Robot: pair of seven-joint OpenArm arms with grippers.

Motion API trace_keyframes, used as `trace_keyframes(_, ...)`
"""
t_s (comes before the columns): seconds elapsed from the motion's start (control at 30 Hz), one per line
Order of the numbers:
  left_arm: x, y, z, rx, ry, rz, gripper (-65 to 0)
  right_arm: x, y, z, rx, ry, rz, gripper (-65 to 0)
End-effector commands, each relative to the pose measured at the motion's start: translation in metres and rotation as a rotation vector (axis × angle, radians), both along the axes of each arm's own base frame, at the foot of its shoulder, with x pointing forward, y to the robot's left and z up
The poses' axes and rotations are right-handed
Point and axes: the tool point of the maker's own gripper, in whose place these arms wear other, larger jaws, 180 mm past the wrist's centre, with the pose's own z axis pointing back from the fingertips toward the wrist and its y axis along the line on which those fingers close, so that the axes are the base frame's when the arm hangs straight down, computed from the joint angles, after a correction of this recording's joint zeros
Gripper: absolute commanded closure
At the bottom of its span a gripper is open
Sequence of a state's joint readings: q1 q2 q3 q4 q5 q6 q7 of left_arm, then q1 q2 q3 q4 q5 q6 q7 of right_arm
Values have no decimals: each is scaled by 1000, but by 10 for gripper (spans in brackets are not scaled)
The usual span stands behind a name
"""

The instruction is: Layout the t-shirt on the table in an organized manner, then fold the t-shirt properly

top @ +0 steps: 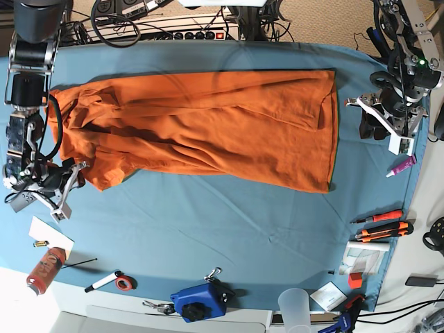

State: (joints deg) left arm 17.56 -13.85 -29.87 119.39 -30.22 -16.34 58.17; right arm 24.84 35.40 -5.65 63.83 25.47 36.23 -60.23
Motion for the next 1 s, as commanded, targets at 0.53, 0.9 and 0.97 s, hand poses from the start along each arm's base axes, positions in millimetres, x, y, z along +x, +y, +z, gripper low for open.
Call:
trace_keyframes(0.53,9,1,16,4,-80,-5,-200,22,12,-4,4,-5,-7,0)
trace_keyframes(0.9,9,1,17,3,-80,-5,-200,51,-25,43,26,-219,-167,0)
trace_keyframes(0.97,9,1,17,3,-80,-5,-200,50,-30,49,41,-222,-176,0)
